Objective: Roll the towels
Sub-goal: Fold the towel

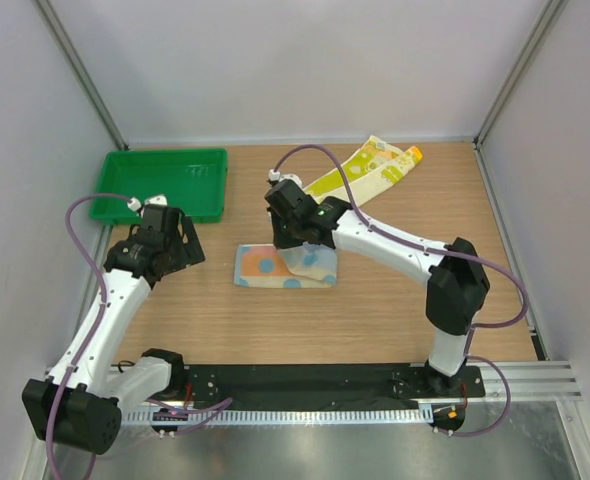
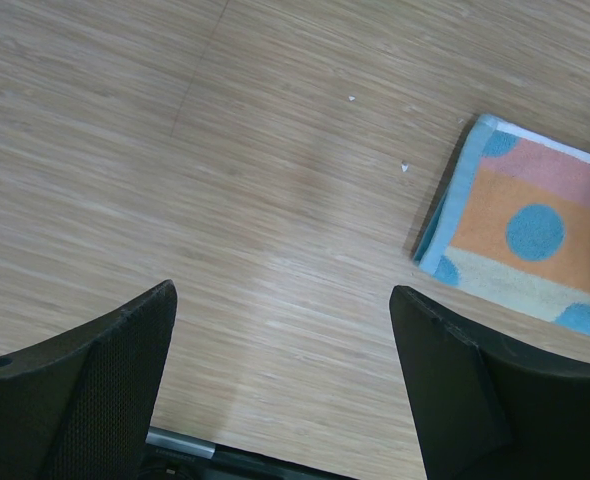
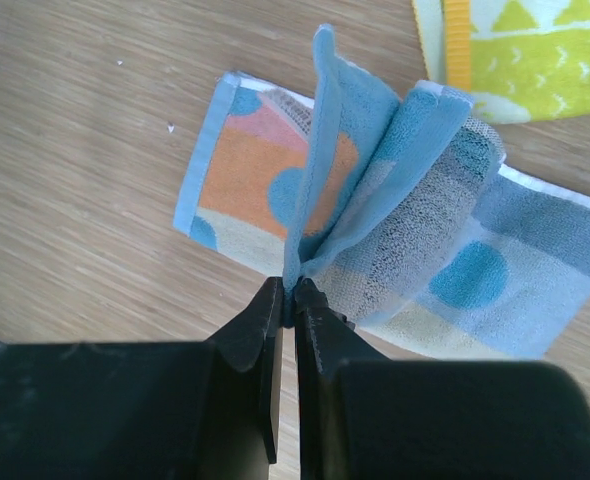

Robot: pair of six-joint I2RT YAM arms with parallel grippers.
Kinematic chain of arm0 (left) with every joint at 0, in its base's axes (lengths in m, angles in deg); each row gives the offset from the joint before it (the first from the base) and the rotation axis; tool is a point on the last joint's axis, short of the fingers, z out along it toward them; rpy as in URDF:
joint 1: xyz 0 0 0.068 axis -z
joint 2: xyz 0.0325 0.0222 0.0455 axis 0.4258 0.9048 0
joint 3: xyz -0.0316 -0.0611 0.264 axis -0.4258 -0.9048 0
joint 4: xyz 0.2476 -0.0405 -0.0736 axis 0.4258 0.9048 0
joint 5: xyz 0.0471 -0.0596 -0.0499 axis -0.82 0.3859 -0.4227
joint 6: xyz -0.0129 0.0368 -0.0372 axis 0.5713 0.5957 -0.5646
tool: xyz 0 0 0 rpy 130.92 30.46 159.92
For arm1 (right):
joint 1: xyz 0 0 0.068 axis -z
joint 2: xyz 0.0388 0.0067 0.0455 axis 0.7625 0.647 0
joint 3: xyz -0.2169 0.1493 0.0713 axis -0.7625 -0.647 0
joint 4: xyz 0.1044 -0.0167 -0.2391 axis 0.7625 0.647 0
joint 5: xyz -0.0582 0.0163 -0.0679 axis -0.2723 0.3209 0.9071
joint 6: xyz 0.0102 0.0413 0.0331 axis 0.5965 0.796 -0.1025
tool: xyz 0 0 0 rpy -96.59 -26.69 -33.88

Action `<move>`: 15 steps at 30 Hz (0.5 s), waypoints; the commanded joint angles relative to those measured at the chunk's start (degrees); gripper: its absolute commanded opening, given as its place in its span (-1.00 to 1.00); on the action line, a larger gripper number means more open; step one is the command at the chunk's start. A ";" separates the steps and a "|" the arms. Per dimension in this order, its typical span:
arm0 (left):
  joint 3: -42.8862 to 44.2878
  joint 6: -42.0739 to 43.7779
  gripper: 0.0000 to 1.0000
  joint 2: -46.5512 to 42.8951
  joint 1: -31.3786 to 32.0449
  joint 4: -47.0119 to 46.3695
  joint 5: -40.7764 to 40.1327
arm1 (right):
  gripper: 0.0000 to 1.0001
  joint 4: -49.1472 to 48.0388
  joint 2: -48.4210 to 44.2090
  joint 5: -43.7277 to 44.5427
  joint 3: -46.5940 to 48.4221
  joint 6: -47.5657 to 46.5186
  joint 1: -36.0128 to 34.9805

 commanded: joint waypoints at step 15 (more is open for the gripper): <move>-0.14 0.67 0.75 -0.78 0.01 -0.78 -1.22 | 0.49 -8.76 11.28 -6.36 2.07 -0.24 -7.57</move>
